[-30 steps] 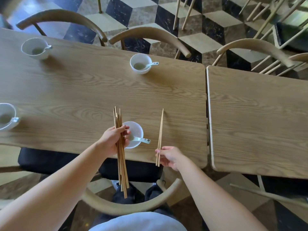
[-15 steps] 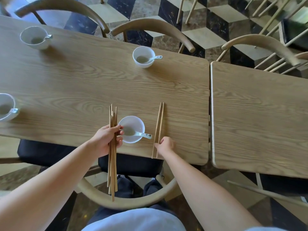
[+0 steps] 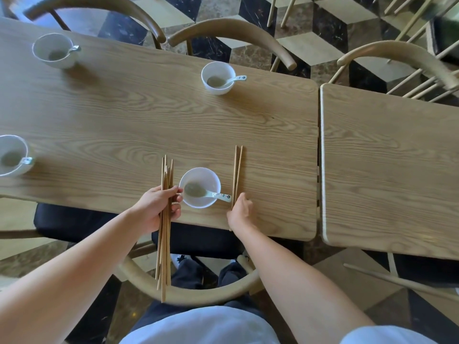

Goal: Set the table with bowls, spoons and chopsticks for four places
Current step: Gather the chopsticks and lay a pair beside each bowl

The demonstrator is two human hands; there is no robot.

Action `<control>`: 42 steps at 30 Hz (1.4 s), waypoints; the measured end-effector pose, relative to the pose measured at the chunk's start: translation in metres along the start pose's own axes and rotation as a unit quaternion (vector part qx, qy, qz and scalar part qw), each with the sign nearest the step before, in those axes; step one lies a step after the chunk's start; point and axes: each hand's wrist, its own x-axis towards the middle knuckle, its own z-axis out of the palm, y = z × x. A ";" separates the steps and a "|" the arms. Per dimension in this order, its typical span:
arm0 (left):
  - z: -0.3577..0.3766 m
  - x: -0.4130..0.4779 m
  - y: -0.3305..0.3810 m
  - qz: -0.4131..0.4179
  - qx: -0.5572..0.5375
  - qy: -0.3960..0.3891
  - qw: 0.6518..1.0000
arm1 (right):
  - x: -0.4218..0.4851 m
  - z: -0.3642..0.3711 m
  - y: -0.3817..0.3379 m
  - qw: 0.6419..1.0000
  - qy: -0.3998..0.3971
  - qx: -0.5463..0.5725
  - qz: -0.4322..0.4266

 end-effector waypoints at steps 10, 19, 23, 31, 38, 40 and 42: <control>0.001 0.002 -0.003 -0.010 0.007 0.012 1.000 | 0.007 -0.011 0.030 1.000 0.027 0.013 0.007; 0.014 -0.007 -0.010 -0.014 0.011 0.018 1.000 | 0.005 -0.005 0.028 0.998 0.032 0.048 0.013; 0.011 -0.006 -0.011 -0.014 0.008 0.028 0.999 | 0.009 -0.004 0.030 0.997 0.018 0.067 0.020; 0.007 -0.007 -0.013 -0.020 0.002 0.027 0.999 | 0.005 -0.009 0.017 1.000 0.023 0.000 -0.016; 0.000 -0.009 -0.010 -0.016 0.002 0.027 1.000 | 0.005 -0.010 0.015 0.999 0.033 0.005 -0.018; -0.001 -0.010 -0.010 -0.016 0.002 0.029 0.999 | 0.006 -0.012 0.017 0.999 0.026 -0.001 -0.021; 0.000 -0.010 -0.010 -0.015 0.004 0.031 0.999 | 0.010 -0.013 0.021 0.999 -0.005 -0.007 -0.043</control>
